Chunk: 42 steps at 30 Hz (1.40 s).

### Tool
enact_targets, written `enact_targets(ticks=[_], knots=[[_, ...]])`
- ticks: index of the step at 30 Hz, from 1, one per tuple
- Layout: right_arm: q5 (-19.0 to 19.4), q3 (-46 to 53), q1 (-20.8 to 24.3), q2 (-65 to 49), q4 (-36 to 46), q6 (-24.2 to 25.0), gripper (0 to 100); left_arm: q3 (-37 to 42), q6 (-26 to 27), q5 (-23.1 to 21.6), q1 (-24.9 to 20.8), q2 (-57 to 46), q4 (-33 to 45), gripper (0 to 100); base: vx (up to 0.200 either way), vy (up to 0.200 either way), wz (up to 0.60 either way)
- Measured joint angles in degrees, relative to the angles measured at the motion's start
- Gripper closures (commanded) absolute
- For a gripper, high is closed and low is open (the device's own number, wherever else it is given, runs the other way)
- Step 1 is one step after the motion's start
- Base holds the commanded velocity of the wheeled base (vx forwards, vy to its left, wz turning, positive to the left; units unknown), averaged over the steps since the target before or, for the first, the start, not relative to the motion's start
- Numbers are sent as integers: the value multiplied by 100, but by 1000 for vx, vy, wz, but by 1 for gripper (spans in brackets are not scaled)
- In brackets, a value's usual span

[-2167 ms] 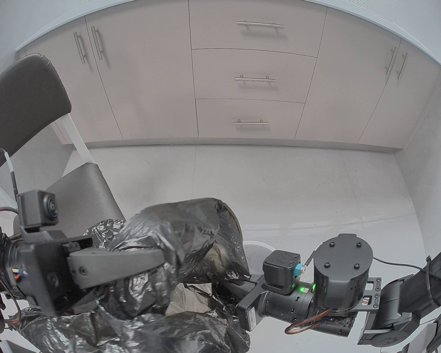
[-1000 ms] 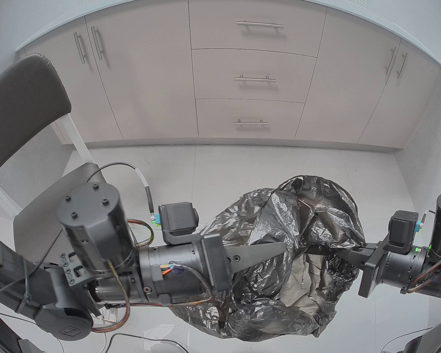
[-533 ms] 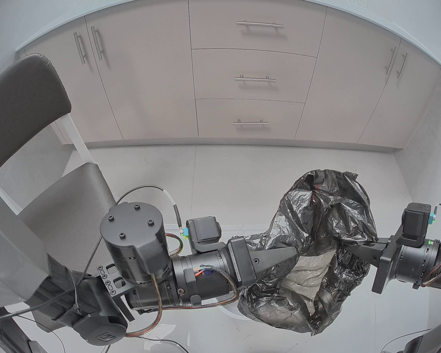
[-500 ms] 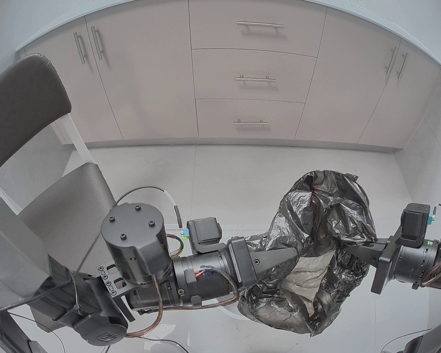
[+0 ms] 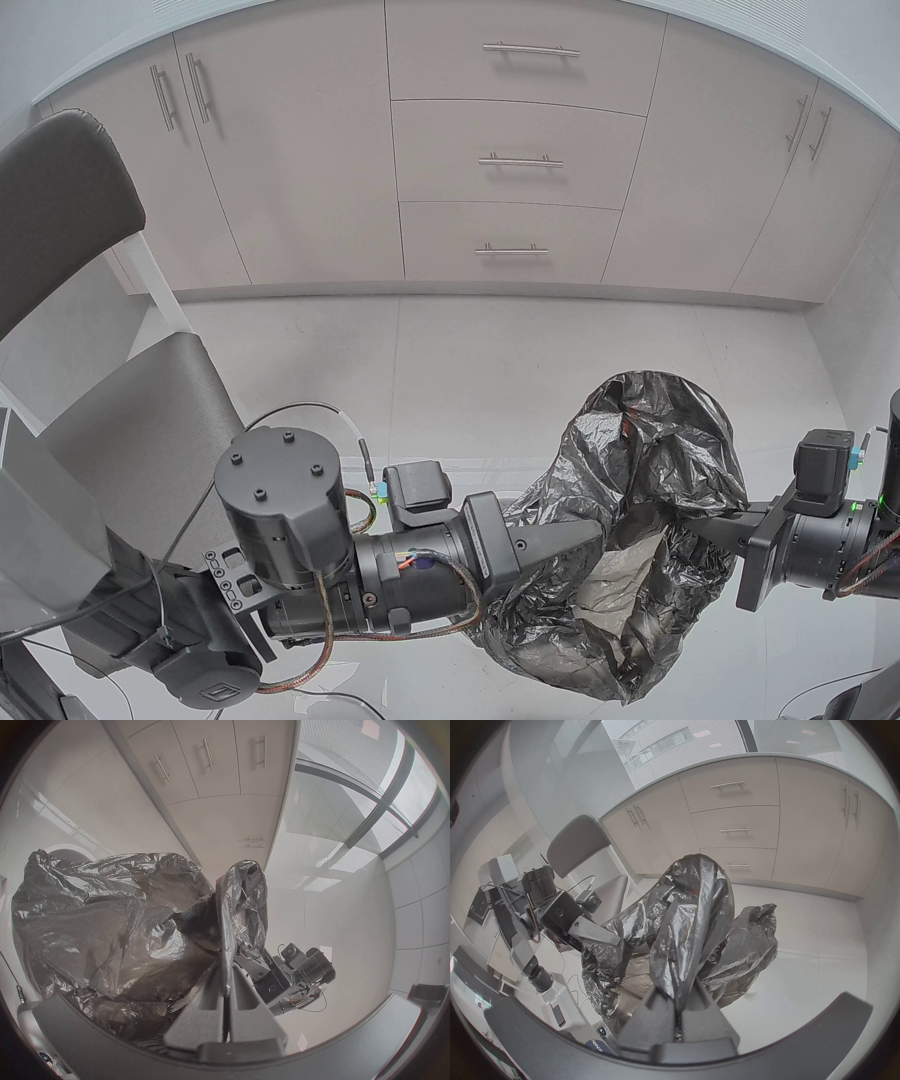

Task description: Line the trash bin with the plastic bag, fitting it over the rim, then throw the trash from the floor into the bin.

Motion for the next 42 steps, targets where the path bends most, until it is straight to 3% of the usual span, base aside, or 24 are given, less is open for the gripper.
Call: enact_targets(ticks=[4,11,14,26,36,42], knots=[[380,4,11,5,-2,93,100,9,0,9,0,-6,2,100,0,0,0],[1794,194,-85,121,-29,740,100,83,16,27,-9,-218,49,100,0,0,0],[2065,395,-234,317,-74,855,100,127,21,30,-9,-364,68,100,0,0,0],[2019,511,-555,455,-394,885,100,190,16,0,-55,-528,60,100,0,0,0],[1396,-352,-572,-68,1435,978,100,82,-274,-183,-79,-318,5,100,0,0,0],[1263,-800,-540,-122,1581,1389,100,-4,-808,-271,-79,-61,-219,100,0,0,0]])
